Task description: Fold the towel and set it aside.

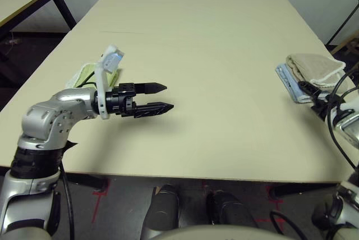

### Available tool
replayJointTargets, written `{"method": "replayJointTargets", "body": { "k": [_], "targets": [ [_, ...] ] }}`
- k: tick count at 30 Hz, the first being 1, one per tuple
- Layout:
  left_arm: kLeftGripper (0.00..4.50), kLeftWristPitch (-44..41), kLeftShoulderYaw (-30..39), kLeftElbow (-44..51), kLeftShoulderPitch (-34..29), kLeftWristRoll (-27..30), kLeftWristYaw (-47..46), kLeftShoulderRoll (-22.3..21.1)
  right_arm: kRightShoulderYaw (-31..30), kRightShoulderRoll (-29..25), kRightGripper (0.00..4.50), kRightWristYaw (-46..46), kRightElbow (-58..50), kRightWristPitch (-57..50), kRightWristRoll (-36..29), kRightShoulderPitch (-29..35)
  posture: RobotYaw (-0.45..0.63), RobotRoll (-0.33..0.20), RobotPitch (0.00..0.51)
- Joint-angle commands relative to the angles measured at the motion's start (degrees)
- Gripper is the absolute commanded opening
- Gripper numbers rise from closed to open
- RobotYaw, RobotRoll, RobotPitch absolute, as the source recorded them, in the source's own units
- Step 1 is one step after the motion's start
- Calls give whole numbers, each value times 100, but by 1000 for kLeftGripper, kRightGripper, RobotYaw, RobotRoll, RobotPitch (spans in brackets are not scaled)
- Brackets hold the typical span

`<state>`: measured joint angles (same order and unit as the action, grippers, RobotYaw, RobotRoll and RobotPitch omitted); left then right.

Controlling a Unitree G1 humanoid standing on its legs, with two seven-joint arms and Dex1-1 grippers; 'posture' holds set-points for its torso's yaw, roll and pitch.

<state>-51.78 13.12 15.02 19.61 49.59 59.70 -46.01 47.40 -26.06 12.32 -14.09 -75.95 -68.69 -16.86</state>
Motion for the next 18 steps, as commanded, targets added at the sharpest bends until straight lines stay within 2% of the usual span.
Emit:
{"method": "replayJointTargets", "body": {
  "k": [1, 4, 7, 9, 13, 14, 18],
  "targets": [
    [4500, -77, 531, 136, -160, 217, -619, 165, -80, -373, 4471, -158, -376, -41, -398, 107, 110, 0, 134],
    [4500, 83, 868, 109, -278, 263, -1049, 402, -503, -737, 4471, -939, -538, 616, 91, 198, 117, 0, 129],
    [4500, 444, 1005, -21, -403, -32, -1445, 602, -993, -989, 4471, -1467, -464, 1503, 974, 326, 126, 0, 126],
    [4500, 992, 1100, -197, -454, -443, -1810, 803, -1320, -1026, 4471, -1800, -364, 2152, 1541, 401, 139, 0, 122],
    [4500, 1965, 1033, -480, -609, -1454, -2562, 1080, -1700, -619, 4471, -2643, 20, 4172, 2670, 526, 152, 0, 117],
    [4500, 2240, 1090, -590, -642, -1681, -2891, 1269, -1727, -518, 4471, -2607, 185, 4544, 2929, 477, 157, 0, 115],
    [4500, 3371, 1169, -924, -713, -2342, -3431, 1708, -1795, -304, 4471, -2656, 728, 5467, 3540, 363, 165, 0, 111]
  ]
}}
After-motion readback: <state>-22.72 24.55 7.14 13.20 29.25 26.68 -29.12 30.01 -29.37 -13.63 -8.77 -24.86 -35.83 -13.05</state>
